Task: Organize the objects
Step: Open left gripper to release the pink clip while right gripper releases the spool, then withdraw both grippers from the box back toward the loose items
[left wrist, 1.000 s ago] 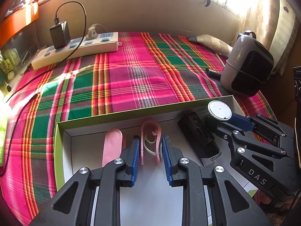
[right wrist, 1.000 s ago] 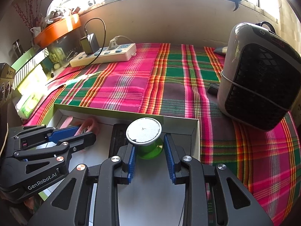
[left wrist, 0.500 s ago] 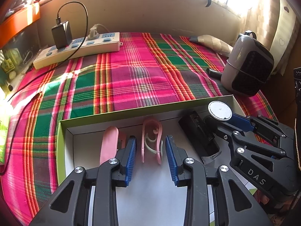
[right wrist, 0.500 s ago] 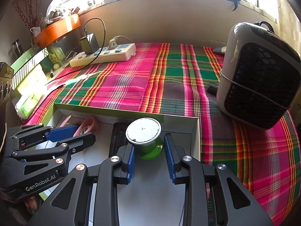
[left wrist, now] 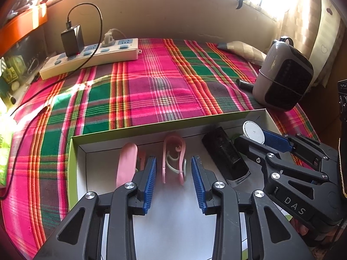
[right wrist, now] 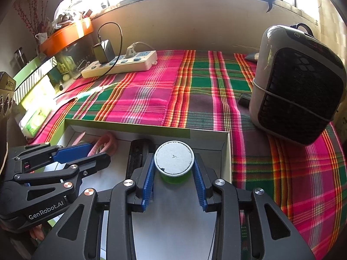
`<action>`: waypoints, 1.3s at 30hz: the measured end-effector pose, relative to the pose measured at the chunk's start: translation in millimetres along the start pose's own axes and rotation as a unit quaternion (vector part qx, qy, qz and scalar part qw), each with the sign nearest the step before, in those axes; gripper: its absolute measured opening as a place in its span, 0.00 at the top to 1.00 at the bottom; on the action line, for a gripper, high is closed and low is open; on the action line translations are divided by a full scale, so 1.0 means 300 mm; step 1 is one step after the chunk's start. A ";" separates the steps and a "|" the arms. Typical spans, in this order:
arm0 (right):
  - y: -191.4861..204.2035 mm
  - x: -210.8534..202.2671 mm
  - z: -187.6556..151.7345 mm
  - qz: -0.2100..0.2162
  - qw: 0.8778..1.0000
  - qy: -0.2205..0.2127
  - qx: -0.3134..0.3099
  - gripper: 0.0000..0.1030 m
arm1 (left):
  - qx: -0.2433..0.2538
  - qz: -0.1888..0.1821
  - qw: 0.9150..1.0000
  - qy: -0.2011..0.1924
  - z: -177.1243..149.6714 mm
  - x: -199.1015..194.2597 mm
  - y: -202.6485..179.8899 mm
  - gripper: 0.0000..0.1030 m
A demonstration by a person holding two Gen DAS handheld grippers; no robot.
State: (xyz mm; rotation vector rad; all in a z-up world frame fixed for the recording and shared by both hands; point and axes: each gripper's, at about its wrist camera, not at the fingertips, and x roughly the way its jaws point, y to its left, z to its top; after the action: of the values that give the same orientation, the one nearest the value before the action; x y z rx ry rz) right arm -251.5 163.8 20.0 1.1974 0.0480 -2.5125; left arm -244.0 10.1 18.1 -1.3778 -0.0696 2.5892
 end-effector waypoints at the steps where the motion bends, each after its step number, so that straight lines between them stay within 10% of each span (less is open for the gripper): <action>1: 0.000 -0.001 0.000 -0.001 1.000 0.000 0.001 0.65 | 0.000 0.000 1.000 0.000 0.000 0.000 0.000 0.69; 39: 0.051 -0.197 -0.113 -0.003 0.999 -0.037 0.023 0.59 | -0.003 -0.003 0.998 -0.058 -0.133 -0.242 -0.003 0.61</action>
State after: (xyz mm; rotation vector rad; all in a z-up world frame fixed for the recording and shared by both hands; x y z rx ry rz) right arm -186.9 173.3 44.9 1.1232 -0.0248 -2.5731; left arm -171.6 -6.1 54.8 -1.2274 -0.0978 2.6634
